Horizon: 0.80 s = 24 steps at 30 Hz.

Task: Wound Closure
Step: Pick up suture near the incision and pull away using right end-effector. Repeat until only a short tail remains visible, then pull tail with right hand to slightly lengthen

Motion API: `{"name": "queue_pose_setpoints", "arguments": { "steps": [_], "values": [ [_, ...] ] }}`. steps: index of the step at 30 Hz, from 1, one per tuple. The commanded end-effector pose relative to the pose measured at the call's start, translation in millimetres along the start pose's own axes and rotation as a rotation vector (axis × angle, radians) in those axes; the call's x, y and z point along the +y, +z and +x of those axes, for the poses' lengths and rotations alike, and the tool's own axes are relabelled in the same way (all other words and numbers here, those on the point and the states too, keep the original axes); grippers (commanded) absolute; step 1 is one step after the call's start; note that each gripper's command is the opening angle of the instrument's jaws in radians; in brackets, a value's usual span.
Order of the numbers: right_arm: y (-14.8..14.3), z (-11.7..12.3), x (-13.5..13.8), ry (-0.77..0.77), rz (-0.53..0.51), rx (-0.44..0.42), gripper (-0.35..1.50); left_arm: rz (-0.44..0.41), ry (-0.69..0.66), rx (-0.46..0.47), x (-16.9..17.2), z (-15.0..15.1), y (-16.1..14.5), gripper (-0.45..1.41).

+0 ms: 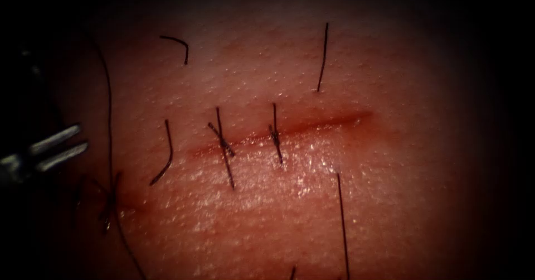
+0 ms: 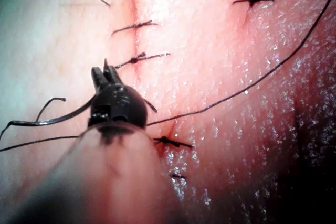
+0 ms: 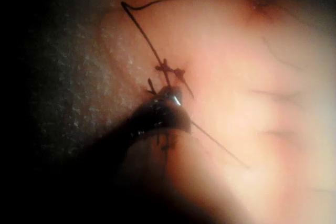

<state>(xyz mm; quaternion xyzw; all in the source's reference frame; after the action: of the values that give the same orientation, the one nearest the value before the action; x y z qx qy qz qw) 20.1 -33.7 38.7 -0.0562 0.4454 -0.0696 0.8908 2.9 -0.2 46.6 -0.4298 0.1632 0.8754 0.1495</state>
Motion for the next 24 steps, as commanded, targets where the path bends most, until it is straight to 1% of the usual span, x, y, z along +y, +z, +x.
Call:
{"name": "queue_pose_setpoints", "arguments": {
  "steps": [1,3,5,6,7,9,11,13,15,18,19,22,24],
  "values": [
    [0.7,0.2,-0.1,-0.003,0.002,0.006,-0.35,-0.001,0.008,0.000,0.0,-0.1,0.8,-0.45],
    [0.5,0.3,-0.2,0.002,0.004,0.010,-0.35,-0.001,0.008,0.000,0.0,-0.1,0.7,-0.45],
    [0.4,0.3,-0.1,0.002,0.009,0.032,-0.35,-0.001,0.008,0.000,0.0,-0.1,0.7,-0.45],
    [0.3,0.2,0.1,0.003,0.010,0.033,0.10,-0.002,0.009,0.000,0.0,-0.1,0.7,-0.45],
    [-0.1,-0.4,0.6,0.007,0.012,0.036,0.96,-0.002,0.009,0.000,-0.1,-0.2,0.6,-0.45],
    [-1.1,-1.4,1.5,0.015,0.006,0.030,1.16,-0.003,0.009,0.001,-0.1,-0.2,0.6,-0.45],
    [-2.2,-2.8,2.8,0.029,-0.021,-0.012,1.33,-0.003,0.008,0.001,-0.1,-0.2,0.6,-0.45],
    [-3.0,-4.2,4.1,0.038,-0.048,-0.034,1.42,-0.003,0.008,0.001,-0.1,-0.2,0.6,-0.45],
    [-4.1,-6.4,6.2,0.040,-0.100,-0.048,1.48,-0.003,0.008,0.001,-0.2,-0.2,0.6,-0.45],
    [-4.8,-8.3,8.1,0.062,-0.116,-0.072,1.48,-0.003,0.008,0.001,-0.2,-0.2,0.7,-0.45],
    [-5.3,-9.2,9.1,0.064,-0.132,-0.085,1.48,-0.003,0.008,0.001,-0.2,-0.2,0.7,-0.45],
    [-6.0,-10.2,10.0,0.053,-0.147,-0.101,1.48,-0.003,0.008,0.001,-0.2,-0.3,0.7,-0.45],
    [-6.5,-10.9,10.8,0.063,-0.147,-0.117,1.42,-0.004,0.008,0.001,-0.2,-0.3,0.7,-0.45]
  ]
}}
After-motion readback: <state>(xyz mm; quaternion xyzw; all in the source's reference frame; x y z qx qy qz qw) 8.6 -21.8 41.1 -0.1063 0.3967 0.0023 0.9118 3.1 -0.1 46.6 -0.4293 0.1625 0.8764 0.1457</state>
